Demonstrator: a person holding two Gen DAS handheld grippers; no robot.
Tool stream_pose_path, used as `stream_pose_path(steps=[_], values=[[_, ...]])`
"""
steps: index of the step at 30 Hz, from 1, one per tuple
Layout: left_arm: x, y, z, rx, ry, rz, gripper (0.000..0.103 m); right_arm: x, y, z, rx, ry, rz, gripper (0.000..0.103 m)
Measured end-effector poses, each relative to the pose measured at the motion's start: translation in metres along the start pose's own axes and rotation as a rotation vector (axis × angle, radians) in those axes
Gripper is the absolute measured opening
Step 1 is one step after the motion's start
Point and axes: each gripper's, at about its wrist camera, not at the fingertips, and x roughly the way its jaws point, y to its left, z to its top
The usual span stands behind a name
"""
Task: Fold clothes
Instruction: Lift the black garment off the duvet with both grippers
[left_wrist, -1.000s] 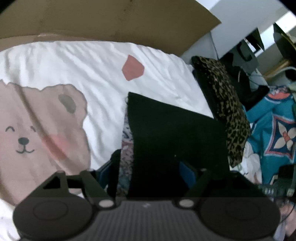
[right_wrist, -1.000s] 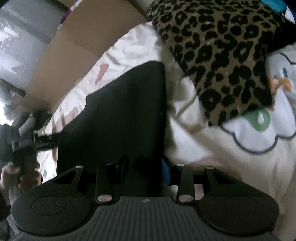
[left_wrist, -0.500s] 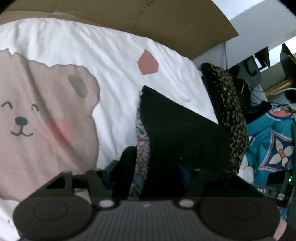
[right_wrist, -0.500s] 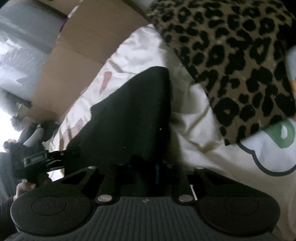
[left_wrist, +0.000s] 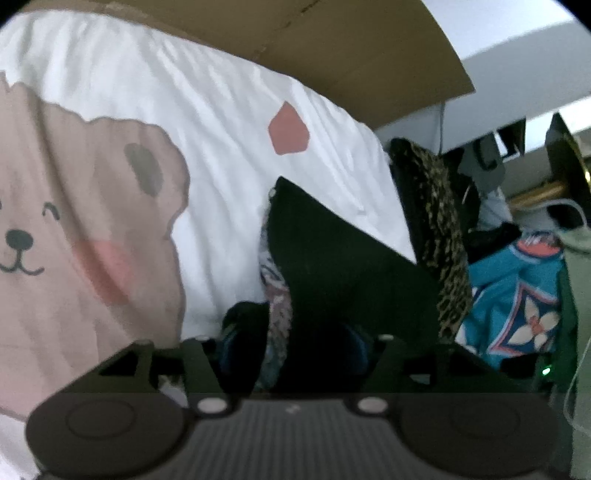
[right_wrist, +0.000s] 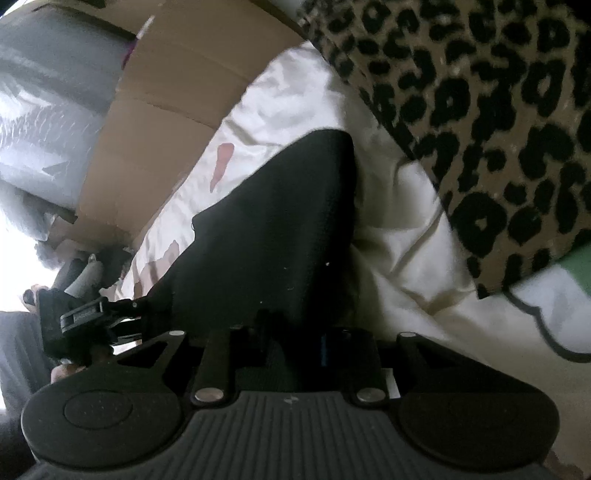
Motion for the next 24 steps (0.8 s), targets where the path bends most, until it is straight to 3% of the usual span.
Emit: stream_pose_path(steps=[2, 4, 6, 10, 13, 15, 17, 18, 21, 24], values=[[-0.001, -0.002, 0.001, 0.008, 0.004, 0.005, 0.057, 0.004, -0.001, 0.001, 0.013, 0.002, 0.003, 0.024], [-0.003, -0.003, 0.003, 0.016, 0.008, 0.01, 0.047, 0.002, 0.003, 0.001, 0.006, -0.004, -0.002, 0.014], [-0.004, -0.005, 0.004, 0.023, 0.012, 0.014, 0.033, -0.002, 0.007, 0.002, -0.003, -0.013, -0.002, 0.012], [-0.008, -0.019, 0.009, 0.084, 0.021, 0.014, 0.028, -0.016, 0.014, 0.005, 0.027, -0.042, 0.044, 0.011], [-0.005, -0.023, 0.011, 0.093, 0.029, 0.034, 0.034, -0.02, 0.02, 0.006, 0.002, -0.039, 0.034, 0.013], [0.0, -0.02, 0.011, 0.087, 0.036, 0.039, 0.045, -0.019, 0.02, 0.007, -0.012, -0.026, 0.006, 0.016], [0.004, -0.015, 0.011, 0.081, 0.041, 0.031, 0.052, -0.015, 0.015, 0.009, -0.002, -0.018, -0.018, 0.022], [0.005, -0.014, 0.012, 0.08, 0.043, 0.022, 0.055, -0.013, 0.012, 0.009, 0.002, -0.016, -0.026, 0.03], [0.009, -0.009, 0.014, 0.079, 0.049, -0.007, 0.058, -0.008, 0.005, 0.01, 0.027, -0.018, -0.021, 0.039], [0.012, -0.006, 0.017, 0.07, 0.058, -0.036, 0.063, 0.0, -0.001, 0.01, 0.066, -0.006, 0.005, 0.039]])
